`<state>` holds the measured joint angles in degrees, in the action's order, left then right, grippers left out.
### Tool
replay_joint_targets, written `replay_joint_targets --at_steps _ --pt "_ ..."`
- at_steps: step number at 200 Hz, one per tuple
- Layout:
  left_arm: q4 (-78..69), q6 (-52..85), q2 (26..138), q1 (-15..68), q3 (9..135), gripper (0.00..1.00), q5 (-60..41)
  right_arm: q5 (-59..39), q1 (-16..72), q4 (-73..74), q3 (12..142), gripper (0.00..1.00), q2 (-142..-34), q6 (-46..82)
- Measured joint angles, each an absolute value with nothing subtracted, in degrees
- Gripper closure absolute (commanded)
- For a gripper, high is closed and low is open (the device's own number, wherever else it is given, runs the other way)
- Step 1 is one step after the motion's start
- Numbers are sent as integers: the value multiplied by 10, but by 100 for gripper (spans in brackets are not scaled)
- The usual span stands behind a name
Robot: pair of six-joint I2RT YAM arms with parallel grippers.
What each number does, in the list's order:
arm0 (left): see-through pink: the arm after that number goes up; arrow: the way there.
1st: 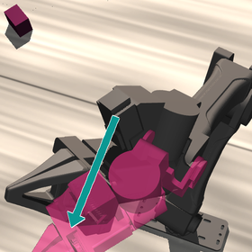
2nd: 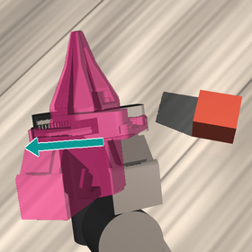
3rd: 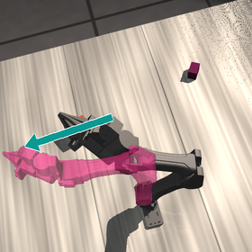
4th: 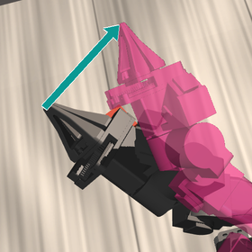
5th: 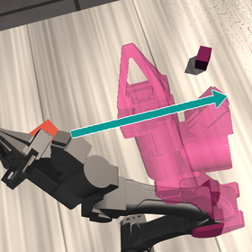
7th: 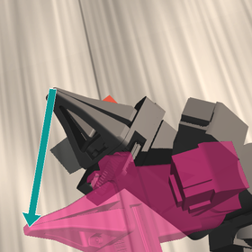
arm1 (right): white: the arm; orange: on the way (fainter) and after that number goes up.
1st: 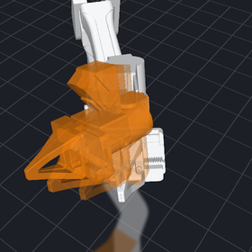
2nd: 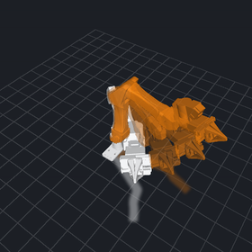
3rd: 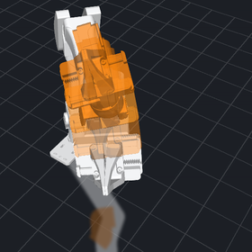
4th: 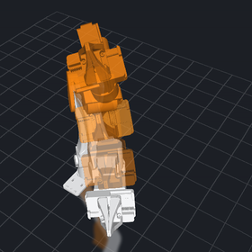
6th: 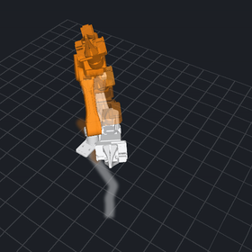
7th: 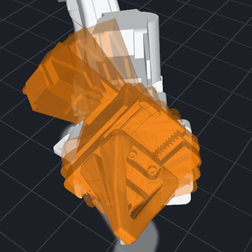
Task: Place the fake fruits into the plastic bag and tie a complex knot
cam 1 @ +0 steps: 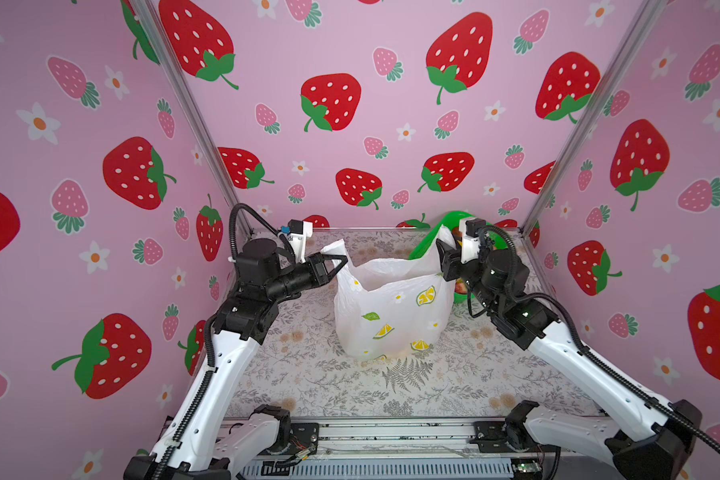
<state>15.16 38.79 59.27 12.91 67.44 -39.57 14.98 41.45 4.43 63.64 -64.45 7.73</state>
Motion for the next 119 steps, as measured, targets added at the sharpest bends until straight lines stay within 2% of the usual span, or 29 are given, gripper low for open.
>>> replay_joint_targets --at_steps 18,29,55,75,97,119 --pt "150 386 587 140 674 100 -390 145 415 21 680 21 -649 65" --pt "150 386 587 144 674 100 -387 136 415 10 705 15 -655 55" --pt "150 385 587 150 674 100 -379 103 437 -1 746 16 -669 31" --pt "150 380 587 151 673 100 -376 66 490 0 762 16 -685 2" --pt "150 372 587 152 673 100 -370 -38 533 6 764 15 -716 -19" --pt "150 363 587 152 673 100 -364 -136 537 31 743 15 -751 -26"
